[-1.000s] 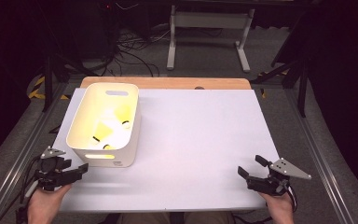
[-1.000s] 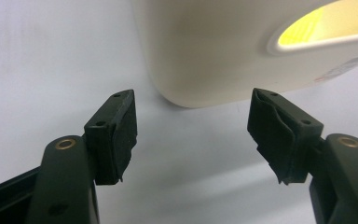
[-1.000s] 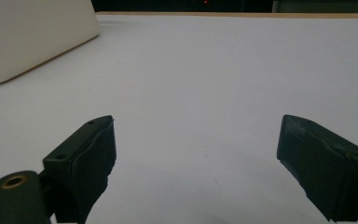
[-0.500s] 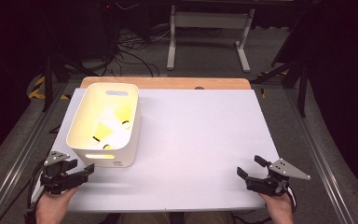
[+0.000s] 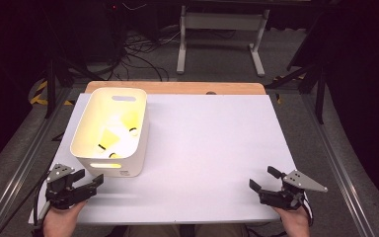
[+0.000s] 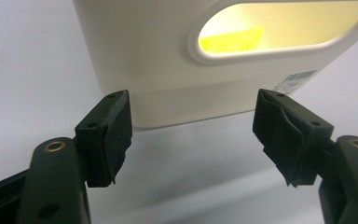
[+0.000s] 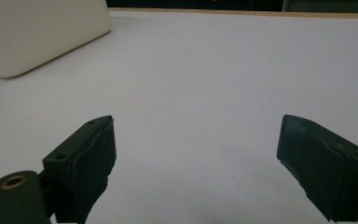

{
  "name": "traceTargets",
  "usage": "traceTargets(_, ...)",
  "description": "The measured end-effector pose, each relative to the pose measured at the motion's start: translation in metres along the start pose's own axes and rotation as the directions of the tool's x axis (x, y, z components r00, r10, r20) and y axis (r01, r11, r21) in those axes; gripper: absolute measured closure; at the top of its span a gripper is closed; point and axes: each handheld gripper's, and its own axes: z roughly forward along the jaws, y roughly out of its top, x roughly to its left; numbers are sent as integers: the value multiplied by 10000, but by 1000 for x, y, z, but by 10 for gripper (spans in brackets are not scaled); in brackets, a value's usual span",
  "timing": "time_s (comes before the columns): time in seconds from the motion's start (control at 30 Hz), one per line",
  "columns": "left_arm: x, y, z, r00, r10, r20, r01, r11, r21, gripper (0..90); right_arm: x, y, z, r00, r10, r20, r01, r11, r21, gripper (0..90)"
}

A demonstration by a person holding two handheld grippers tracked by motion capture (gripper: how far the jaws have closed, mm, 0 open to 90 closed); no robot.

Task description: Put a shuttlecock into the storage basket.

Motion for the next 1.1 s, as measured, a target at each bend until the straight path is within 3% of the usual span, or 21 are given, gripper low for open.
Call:
traceTargets(0.2,0,-5,1,10000,18,-19,-19,9997,-259,283,2,-1,-3,10000,-11,-21,11,10000,-42,125)
traceTargets(0.37,2,-11,2,9990,-348,293,362,9981,-507,280,3,-1,-3,10000,-63,-51,63,10000,8,125)
traceTargets(0.63,3,-15,4,9990,-301,328,321,9974,-639,276,4,-1,-2,9999,-102,-100,103,9999,54,125)
traceTargets(1.1,-3,-17,16,9973,216,702,-198,9995,-260,268,5,-1,1,9995,-243,-189,248,9994,224,124)
